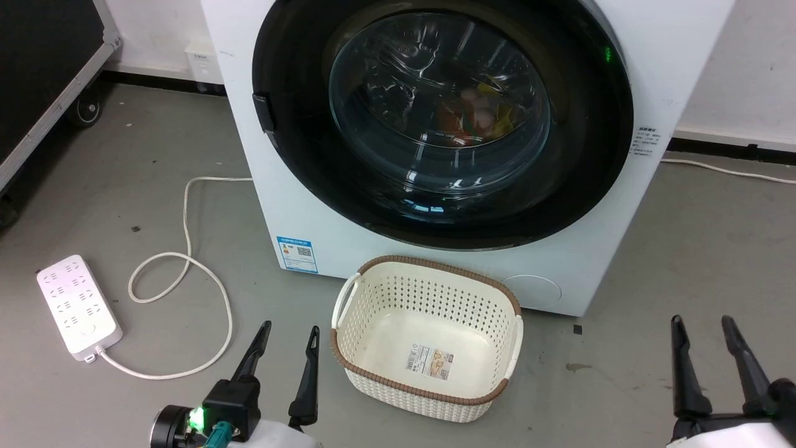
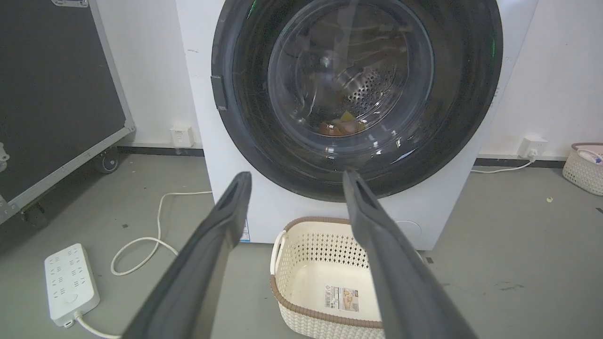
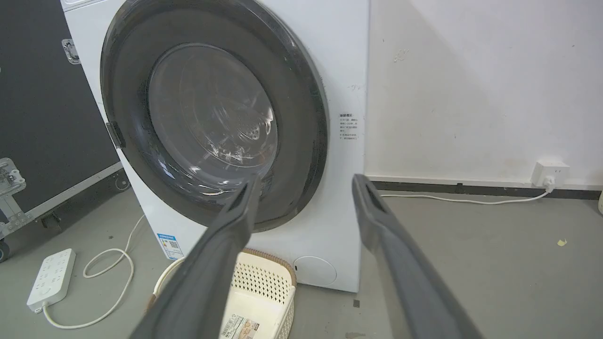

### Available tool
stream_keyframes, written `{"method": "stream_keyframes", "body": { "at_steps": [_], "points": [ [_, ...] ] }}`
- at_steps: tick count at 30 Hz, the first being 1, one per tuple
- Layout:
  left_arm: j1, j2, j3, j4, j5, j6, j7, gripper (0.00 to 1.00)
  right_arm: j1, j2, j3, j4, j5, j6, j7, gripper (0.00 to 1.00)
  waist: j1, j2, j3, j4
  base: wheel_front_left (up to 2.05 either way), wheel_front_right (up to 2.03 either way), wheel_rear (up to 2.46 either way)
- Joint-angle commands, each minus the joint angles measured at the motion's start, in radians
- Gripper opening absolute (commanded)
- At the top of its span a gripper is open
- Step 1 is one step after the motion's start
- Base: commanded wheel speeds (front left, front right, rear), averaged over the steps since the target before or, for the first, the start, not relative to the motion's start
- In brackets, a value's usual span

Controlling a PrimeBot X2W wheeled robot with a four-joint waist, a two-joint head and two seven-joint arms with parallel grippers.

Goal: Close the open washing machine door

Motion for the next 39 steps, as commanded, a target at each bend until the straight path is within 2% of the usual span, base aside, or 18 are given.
{"method": "stream_keyframes", "body": {
  "at_steps": [1, 15, 16, 39],
  "points": [
    [0.012, 0.001, 0.000, 0.004, 0.006, 0.003, -0.004, 1.00, 0.018, 0.008, 0.001, -0.006, -0.014, -0.001, -0.004, 1.00, 0.0000, 0.0000, -0.001, 0.001, 0.00, 0.00, 0.00],
    [0.007, -0.001, -0.009, 0.004, 0.014, -0.007, -0.004, 1.00, 0.035, 0.017, -0.002, 0.042, -0.053, -0.001, -0.006, 1.00, 0.0000, 0.0000, 0.001, 0.008, 0.00, 0.00, 0.00],
    [0.000, -0.001, -0.009, 0.005, 0.011, -0.006, 0.000, 0.00, 0.024, 0.014, 0.000, 0.039, -0.050, 0.000, 0.000, 0.00, 0.0001, 0.0000, 0.001, 0.008, 0.00, 0.00, 0.00],
    [0.001, -0.006, 0.019, -0.021, 0.027, -0.003, 0.042, 0.00, 0.008, 0.017, 0.021, 0.029, -0.070, 0.000, 0.039, 0.00, 0.0001, 0.0000, 0.003, -0.003, 0.00, 0.00, 0.00]
  ]
}}
